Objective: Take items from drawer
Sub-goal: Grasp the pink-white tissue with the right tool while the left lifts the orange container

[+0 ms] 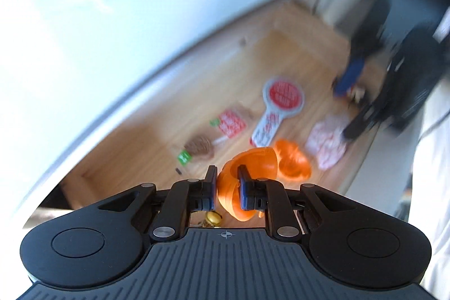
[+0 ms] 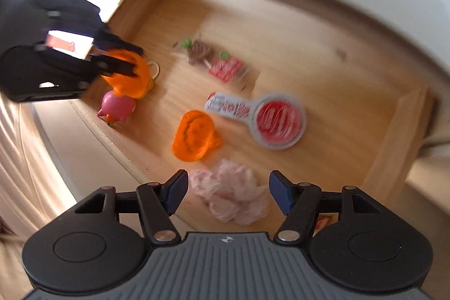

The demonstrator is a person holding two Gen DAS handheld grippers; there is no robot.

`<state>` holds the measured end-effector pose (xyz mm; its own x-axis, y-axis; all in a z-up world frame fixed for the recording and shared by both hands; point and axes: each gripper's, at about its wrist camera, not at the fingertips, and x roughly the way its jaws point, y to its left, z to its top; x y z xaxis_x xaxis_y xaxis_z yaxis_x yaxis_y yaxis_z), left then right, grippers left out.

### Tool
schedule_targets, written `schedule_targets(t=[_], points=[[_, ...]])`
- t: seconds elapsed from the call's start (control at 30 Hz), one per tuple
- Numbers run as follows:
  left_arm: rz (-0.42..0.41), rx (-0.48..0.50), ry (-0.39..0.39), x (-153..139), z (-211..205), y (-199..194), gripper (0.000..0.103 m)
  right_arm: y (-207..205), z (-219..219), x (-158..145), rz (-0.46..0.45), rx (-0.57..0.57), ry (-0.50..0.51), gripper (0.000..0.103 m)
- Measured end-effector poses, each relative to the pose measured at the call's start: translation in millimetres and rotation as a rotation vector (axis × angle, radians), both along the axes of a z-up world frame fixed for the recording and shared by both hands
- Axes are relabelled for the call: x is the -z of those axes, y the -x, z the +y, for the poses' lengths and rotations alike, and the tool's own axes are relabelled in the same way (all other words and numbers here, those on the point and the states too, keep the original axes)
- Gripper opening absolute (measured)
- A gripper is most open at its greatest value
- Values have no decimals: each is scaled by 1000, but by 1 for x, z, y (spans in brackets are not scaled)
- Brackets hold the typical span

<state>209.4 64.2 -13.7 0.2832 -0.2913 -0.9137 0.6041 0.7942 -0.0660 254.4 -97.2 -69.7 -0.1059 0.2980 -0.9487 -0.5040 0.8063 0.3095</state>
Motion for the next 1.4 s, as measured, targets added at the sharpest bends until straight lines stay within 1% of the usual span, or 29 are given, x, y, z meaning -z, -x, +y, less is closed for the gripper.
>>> schedule_targets(t=[0.07,0.13,0.17,0.2,0.27,0.3,0.33,0.37,0.4,0.43,0.47,0.53,0.6,0.7,0.77,0.83,0.9,0.97,1.03,1.1,1.13,1.17,1.23,1.3,1.37,1.4], points=[[-23,-48,53,-8,10,6,18,-6,7,12,74,50,32,64],[-24,-83,96,-11,18,11,18,-9,13,24,139,105,65,63],[-20,-89,109,-11,21,13,18,-8,17,30,168,129,85,62],[-12,-92,116,-10,23,15,18,-7,20,36,192,148,108,58],[-10,-86,109,-7,22,19,18,-6,25,46,214,158,154,53],[-12,-83,103,-8,24,21,18,-5,27,50,218,162,177,46],[-14,-81,97,-8,23,22,18,-4,28,54,221,164,193,35],[-16,-80,91,-8,23,23,18,-3,29,55,225,162,198,28],[-16,-81,84,-5,20,24,18,-2,30,56,222,152,201,17],[-17,-81,77,-1,16,26,18,0,31,54,212,143,200,13],[-19,-78,71,3,15,29,18,2,31,50,193,134,194,13],[-20,-73,68,1,15,33,18,7,30,38,159,122,171,11],[-22,-68,71,-3,14,37,18,13,25,19,120,123,130,11],[-24,-64,73,-8,11,43,18,19,14,-10,59,138,63,11],[-37,-63,77,-15,9,46,18,23,4,-37,5,161,9,11],[-72,-71,111,-34,9,47,18,26,-5,-66,-57,193,-49,10],[-158,-103,157,-65,10,41,18,28,-17,-97,-134,231,-118,10],[-300,-171,201,-106,17,28,18,21,-32,-146,-280,279,-202,10],[-429,-260,249,-140,25,12,18,14,-47,-191,-446,314,-276,10],[-513,-363,310,-159,34,-8,18,7,-54,-223,-600,335,-324,10],[-535,-411,331,-162,38,-19,18,4,-55,-230,-651,338,-326,10],[-547,-447,335,-159,38,-31,18,-5,-57,-237,-712,336,-317,10],[-553,-487,306,-141,37,-56,18,-20,-54,-235,-806,339,-268,10],[-516,-526,272,-121,37,-75,18,-39,-49,-221,-838,347,-201,10],[-453,-557,271,-99,41,-92,18,-59,-46,-200,-824,359,-149,10],[-423,-576,274,-95,51,-96,18,-67,-45,-189,-817,364,-125,10]])
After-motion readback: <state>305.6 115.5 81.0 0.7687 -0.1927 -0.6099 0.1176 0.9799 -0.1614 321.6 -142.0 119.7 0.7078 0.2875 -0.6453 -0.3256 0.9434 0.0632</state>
